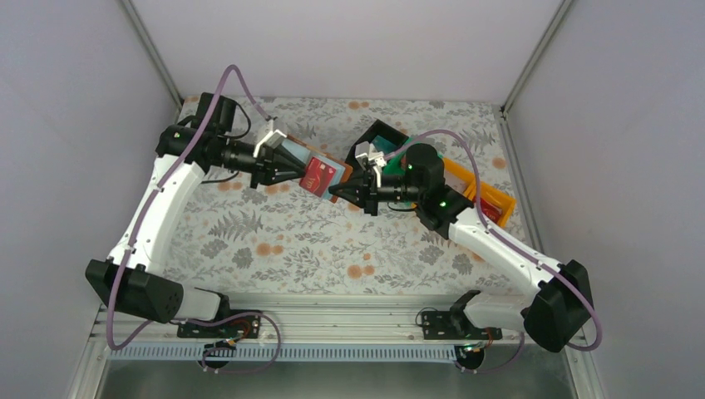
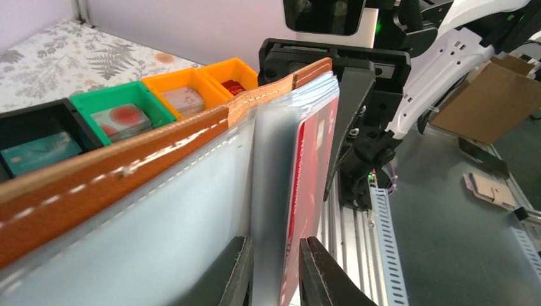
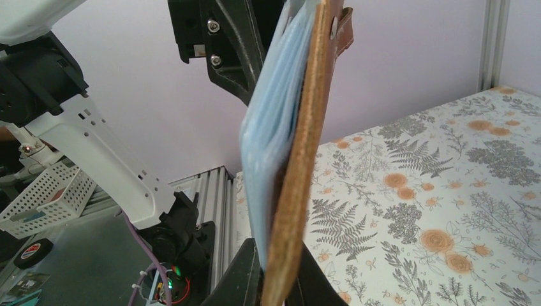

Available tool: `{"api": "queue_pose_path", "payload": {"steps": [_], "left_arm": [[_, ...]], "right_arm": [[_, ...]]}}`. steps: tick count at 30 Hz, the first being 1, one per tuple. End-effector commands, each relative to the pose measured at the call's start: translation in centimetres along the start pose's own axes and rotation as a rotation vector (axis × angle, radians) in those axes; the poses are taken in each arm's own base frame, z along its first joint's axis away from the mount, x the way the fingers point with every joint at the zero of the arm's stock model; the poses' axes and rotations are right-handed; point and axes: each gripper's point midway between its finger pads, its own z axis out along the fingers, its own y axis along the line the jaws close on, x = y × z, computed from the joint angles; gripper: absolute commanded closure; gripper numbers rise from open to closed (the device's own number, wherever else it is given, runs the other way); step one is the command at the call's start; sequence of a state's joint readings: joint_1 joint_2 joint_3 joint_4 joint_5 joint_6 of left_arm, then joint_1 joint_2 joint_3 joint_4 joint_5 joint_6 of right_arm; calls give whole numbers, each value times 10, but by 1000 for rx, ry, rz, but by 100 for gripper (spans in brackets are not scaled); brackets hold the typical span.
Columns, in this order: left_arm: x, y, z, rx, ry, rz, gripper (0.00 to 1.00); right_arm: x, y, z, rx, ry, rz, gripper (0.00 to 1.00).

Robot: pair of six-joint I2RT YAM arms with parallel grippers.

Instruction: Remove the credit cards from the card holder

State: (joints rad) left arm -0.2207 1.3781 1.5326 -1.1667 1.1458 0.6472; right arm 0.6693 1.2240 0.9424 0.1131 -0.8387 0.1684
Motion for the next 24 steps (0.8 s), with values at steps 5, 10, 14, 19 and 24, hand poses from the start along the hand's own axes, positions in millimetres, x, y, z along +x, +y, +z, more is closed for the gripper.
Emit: {"api": "queue_pose_path", "payload": {"steps": [5, 10, 14, 19, 24], "left_arm": [[-6, 6, 4, -19, -15, 42, 84], [-3, 0, 15, 18, 0, 42, 96], [-4, -5, 16, 41, -3, 42, 98], [-2, -20, 22, 108, -4, 51, 94], [-1, -26, 25, 130, 4, 58, 91]], "right_arm": [[-22, 25, -6, -91, -38, -107, 96], [-22, 27, -6, -101, -37, -113, 96], [-22, 27, -6, -101, -38, -116, 96], [-23, 27, -6, -100, -40, -118, 96], [-23, 27, -7, -97, -40, -120, 96]]}}
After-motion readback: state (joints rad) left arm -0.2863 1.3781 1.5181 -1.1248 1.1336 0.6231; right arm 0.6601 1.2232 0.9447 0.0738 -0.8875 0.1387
